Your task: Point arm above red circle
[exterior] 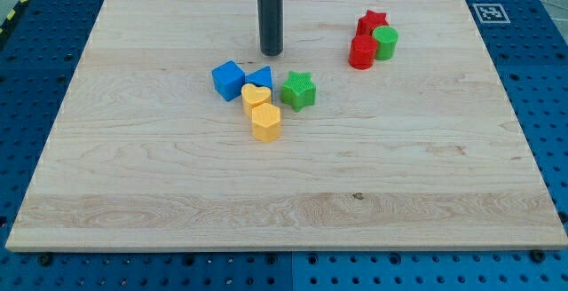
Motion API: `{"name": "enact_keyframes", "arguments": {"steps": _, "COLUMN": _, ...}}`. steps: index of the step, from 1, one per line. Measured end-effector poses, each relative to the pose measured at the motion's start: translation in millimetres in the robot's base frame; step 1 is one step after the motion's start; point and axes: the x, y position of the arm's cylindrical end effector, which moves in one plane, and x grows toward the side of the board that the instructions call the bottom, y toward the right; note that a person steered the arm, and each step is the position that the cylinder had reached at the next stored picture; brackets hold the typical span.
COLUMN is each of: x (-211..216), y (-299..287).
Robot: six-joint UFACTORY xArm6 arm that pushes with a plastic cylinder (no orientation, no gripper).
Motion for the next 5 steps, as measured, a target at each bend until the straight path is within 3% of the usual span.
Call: {"name": "enact_keyframes", "arguments": {"steps": 5, "x": -37.8, "y": 41.4}}
